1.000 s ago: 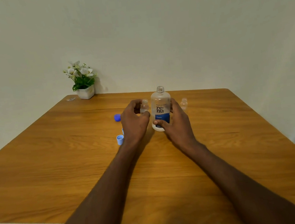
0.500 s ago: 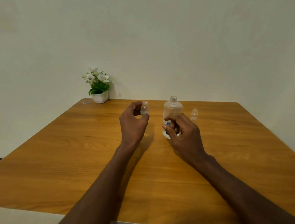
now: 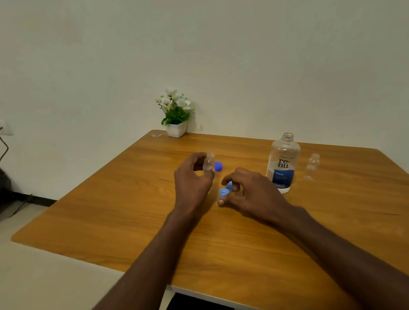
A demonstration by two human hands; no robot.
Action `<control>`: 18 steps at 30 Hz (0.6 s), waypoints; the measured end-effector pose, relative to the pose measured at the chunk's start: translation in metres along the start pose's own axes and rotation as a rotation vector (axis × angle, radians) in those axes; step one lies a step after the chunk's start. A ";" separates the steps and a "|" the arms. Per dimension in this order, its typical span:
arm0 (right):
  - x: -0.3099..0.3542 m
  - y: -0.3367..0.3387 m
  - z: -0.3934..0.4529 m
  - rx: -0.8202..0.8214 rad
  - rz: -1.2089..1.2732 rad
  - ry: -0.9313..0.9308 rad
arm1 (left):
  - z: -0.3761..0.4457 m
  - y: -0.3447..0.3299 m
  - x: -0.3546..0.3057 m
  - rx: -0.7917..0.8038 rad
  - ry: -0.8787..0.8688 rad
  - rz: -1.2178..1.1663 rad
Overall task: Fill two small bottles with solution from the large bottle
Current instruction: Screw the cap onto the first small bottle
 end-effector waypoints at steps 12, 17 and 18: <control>-0.005 0.034 -0.010 -0.301 0.227 -0.059 | -0.008 -0.009 -0.006 0.092 -0.031 -0.045; -0.014 0.063 -0.006 -0.481 0.257 -0.051 | -0.016 -0.017 -0.013 0.133 -0.009 -0.091; -0.017 0.065 -0.006 -0.499 0.265 -0.069 | -0.017 -0.019 -0.014 0.144 -0.003 -0.100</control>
Point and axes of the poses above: each hand's wrist, its own z-axis towards the middle knuckle, its own y-axis out of the back of the hand, x = y × z, the point moved 9 cm from there along z, towards the middle knuckle, and after that the axes turned 13 degrees about -x, right-handed, at the moved point
